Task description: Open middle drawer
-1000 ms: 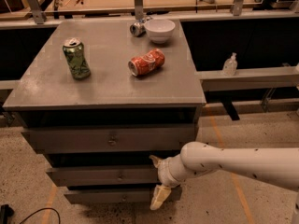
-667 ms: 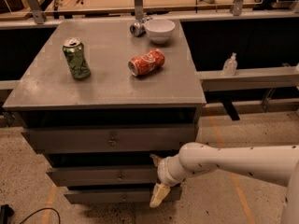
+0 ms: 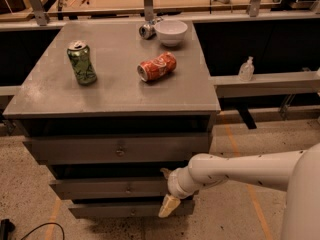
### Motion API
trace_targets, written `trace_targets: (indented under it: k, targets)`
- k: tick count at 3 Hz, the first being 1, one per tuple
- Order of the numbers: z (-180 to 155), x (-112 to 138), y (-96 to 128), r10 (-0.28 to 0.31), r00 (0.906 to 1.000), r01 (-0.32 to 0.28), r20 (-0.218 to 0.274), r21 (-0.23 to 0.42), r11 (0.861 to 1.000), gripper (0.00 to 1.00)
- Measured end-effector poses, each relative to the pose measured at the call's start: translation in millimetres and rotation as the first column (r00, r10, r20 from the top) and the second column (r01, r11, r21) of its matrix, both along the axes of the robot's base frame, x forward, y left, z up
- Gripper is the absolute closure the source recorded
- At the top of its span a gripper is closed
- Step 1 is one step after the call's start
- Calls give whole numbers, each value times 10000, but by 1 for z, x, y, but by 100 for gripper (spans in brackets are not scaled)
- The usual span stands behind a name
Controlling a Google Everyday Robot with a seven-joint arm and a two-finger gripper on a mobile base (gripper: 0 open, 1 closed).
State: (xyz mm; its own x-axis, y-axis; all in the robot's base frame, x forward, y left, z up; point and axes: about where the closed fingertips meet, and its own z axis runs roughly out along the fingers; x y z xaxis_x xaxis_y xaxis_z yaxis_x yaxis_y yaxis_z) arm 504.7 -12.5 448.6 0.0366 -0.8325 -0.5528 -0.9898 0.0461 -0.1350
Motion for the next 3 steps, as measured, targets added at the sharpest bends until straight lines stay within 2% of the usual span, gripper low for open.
trace_targets:
  k: [3]
  targets:
    - [-7,0,9,442,9983,-442,-368,14,9990,84]
